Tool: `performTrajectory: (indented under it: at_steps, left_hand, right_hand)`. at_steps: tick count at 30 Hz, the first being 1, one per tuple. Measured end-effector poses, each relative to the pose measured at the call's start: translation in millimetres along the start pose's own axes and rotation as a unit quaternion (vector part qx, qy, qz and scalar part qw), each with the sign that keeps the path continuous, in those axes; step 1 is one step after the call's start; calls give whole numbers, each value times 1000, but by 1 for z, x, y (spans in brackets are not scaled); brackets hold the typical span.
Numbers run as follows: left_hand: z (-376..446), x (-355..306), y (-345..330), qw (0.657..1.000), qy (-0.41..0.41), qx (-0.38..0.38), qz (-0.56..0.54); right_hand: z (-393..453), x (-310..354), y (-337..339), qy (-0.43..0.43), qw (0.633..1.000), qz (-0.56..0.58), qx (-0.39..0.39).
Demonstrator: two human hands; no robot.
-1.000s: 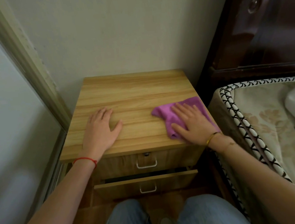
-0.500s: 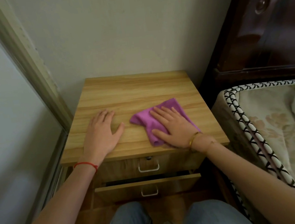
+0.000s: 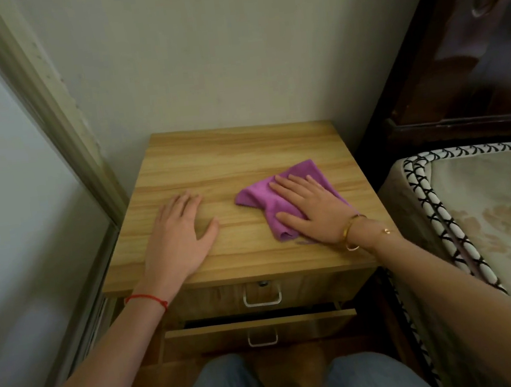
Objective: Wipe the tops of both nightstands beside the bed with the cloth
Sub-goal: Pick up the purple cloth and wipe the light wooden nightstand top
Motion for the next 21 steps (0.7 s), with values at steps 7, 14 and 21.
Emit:
performTrajectory:
  at_steps: [7, 14, 21]
  left_hand:
    - [-3, -5, 6, 1000, 0, -5, -21]
    - [-2, -3, 6, 1000, -4, -14, -16]
    - [0, 0, 1, 1000, -1, -7, -23]
  right_hand:
    - [95, -64, 5, -160, 987, -28, 11]
    - [104, -3, -14, 21, 1000, -14, -3]
    - [163, -51, -1, -136, 990, -27, 19]
Point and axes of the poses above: each hand's wrist, its own z-axis towards the middle knuckle, its own y-axis out of the back of the hand, x = y × z, the point moved 1 cm from there along z, towards the middle knuckle, and after that the axes turned 1 degree about x, right-handed, at the moved point
